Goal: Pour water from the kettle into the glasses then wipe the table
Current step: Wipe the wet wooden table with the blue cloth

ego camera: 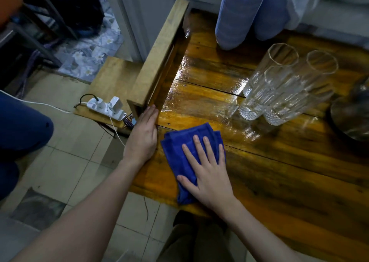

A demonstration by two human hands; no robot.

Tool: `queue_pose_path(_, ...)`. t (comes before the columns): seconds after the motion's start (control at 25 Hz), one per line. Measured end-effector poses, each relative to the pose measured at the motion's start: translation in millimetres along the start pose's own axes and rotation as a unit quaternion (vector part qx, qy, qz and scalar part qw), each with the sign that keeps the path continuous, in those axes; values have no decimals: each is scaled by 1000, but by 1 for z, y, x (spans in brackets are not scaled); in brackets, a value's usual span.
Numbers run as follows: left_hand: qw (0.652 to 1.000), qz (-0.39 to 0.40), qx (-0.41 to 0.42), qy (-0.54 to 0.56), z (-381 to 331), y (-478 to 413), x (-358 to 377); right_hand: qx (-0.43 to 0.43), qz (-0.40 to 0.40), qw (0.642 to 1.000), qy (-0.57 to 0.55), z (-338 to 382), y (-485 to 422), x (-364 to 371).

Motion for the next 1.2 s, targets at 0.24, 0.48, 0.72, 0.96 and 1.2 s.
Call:
queue_pose_path(0.24, 1000, 22, 13, -12, 2, 2, 0, -17, 10, 1000, 13, -15, 29, -1)
queue_pose_path(0.48, 996, 5, 42, -81, 5, 3, 5, -11, 15, 999, 36, -3, 16, 2)
queue_pose_path(0.72, 998, -3, 30, -62, 8, 0, 5, 57, -22, 998, 16, 7, -13, 3)
queue_pose_path(0.96, 996, -2, 29, -83, 6, 1, 3, 91, -63, 994, 5, -7, -91, -5)
queue_pose_path(1.2, 995, 16, 19, -92, 9, 3, 7, 106, -81, 991, 10, -46, -161, -17)
Point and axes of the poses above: each hand's wrist, its own y-axis away from the middle knuckle, its own x-axis out of the palm, z = x × y, the point moved 6 cm from there along -y, towards the middle knuckle, and after that the axes turned 13 degrees about -x, right-handed, at the moved point
